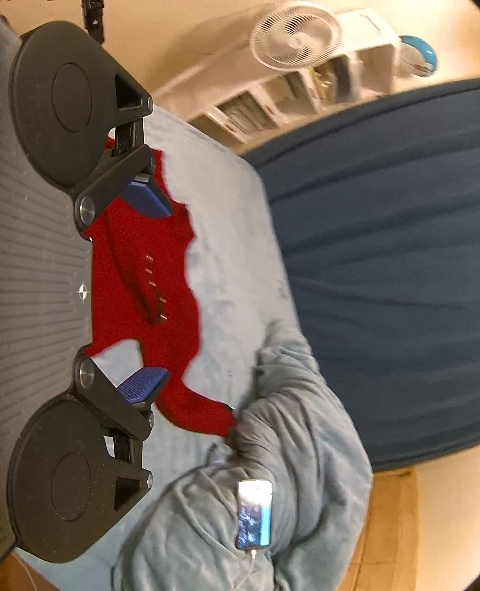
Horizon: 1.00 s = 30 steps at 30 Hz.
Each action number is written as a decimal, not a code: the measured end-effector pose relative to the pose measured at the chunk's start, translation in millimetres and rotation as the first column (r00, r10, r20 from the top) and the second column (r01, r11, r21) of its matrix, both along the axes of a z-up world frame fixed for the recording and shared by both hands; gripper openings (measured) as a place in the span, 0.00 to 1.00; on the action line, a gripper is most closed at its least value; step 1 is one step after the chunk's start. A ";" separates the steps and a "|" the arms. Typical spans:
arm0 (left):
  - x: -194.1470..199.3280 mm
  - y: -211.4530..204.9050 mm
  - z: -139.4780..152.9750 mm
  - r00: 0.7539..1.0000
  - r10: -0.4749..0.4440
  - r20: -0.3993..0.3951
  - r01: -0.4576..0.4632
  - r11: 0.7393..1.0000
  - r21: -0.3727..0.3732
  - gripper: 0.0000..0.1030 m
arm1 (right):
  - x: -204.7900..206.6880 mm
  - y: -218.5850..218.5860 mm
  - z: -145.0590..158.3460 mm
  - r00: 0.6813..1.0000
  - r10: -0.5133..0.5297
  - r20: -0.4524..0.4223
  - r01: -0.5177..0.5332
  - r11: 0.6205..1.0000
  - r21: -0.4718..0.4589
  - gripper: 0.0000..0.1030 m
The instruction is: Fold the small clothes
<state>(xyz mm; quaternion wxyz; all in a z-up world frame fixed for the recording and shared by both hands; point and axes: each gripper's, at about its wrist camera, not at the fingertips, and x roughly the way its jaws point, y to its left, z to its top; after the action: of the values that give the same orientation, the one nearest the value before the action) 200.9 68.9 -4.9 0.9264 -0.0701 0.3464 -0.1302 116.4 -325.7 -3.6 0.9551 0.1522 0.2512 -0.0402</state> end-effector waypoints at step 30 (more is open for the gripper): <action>309.1 -25.6 -152.9 0.987 0.139 -0.081 -0.123 0.977 0.176 1.00 | 260.3 -64.8 -186.9 0.992 0.066 -0.108 -0.067 0.998 -0.004 0.79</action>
<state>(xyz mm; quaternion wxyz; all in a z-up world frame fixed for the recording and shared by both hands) 510.0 43.3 -157.8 0.9183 -0.0191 0.3938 -0.0353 376.7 -390.5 -190.6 0.9415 0.1377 0.3070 -0.0174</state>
